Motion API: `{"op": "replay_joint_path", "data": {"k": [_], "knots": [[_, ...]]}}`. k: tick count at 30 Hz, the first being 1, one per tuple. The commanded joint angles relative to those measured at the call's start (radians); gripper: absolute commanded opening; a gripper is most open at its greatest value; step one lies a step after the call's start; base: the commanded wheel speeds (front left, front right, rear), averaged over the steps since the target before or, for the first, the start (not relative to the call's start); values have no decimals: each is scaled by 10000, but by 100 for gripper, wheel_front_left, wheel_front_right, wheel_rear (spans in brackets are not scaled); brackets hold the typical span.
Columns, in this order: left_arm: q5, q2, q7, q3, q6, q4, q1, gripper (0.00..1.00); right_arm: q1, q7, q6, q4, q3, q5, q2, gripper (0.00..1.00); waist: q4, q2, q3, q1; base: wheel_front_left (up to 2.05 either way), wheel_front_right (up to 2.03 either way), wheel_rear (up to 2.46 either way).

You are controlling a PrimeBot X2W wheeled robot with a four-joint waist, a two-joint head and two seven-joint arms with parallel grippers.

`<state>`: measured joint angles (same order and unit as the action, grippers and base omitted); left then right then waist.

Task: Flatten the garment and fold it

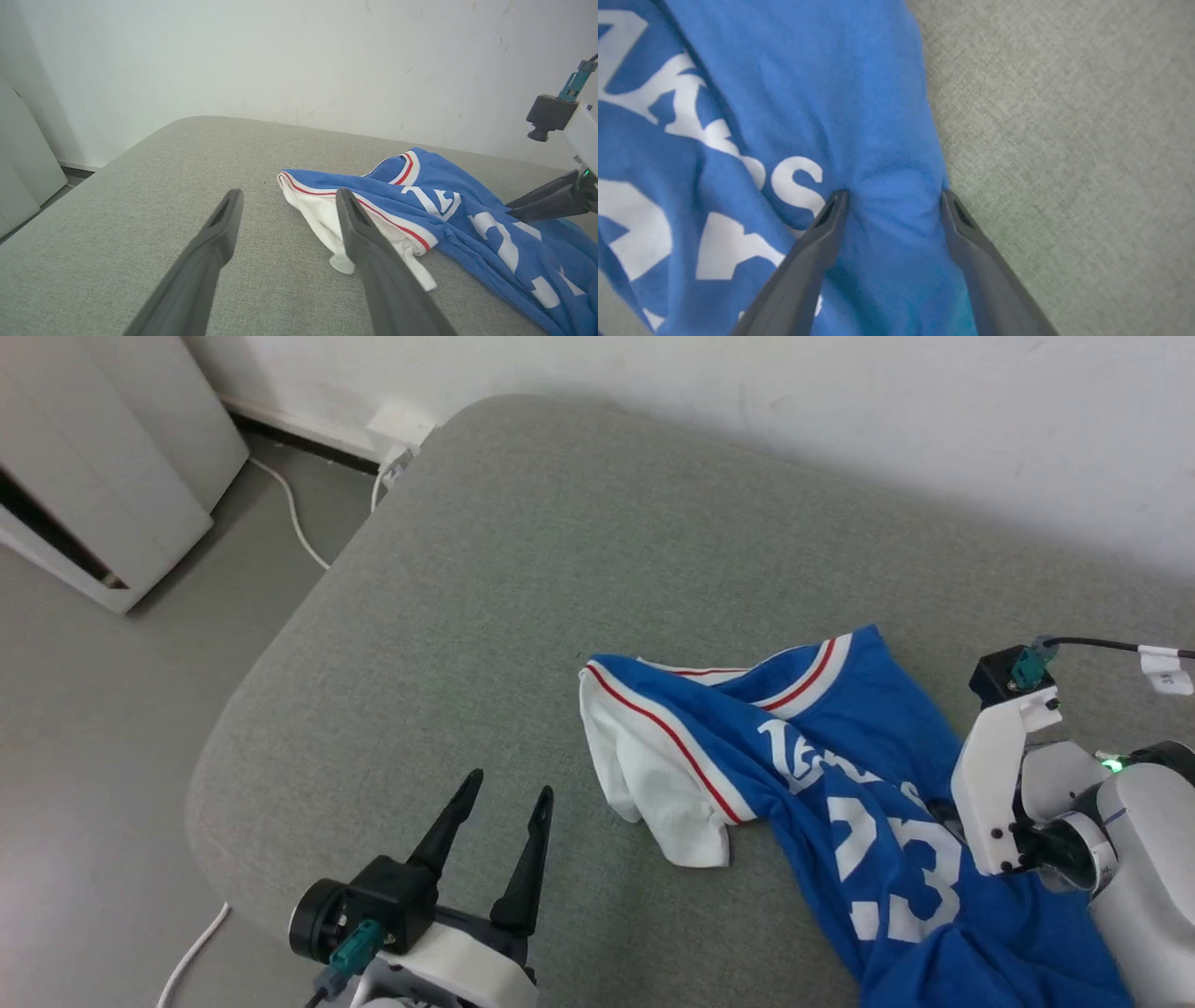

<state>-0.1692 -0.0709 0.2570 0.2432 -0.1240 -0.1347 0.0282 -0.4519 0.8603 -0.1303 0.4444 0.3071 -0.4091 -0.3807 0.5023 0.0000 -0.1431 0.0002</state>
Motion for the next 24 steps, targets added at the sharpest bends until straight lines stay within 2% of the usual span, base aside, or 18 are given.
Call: {"op": "replay_joint_path", "data": {"k": [1,2,3,8,15,19,24], "knots": [[-60,24,47,-4,-66,-41,105,100,10,56,-4,303,171,-265,37,49,148,0,-122,-2,0,0,0],[-57,22,47,-34,-66,-58,90,100,26,3,-4,370,279,-359,24,18,110,0,-91,-2,0,0,0],[-51,13,47,-75,-66,-75,82,100,6,-166,-4,388,380,-379,-27,0,56,0,-68,-2,0,0,0],[-31,-74,47,-128,-66,-96,95,100,-169,-1070,-4,483,557,-350,-210,0,-279,0,94,-2,0,0,0],[-39,-228,47,-243,-67,-142,14,100,-313,-2688,-4,516,163,-227,-452,0,-1191,0,772,-2,0,0,0],[-20,-317,47,-309,-67,-127,-166,100,-12,-3063,-4,425,-395,200,-698,0,-1840,0,1129,-2,0,0,0],[-29,-379,47,-410,-67,-73,-294,100,729,-3109,-4,123,-1668,1387,-887,0,-2607,0,1283,-2,0,0,0]]}}
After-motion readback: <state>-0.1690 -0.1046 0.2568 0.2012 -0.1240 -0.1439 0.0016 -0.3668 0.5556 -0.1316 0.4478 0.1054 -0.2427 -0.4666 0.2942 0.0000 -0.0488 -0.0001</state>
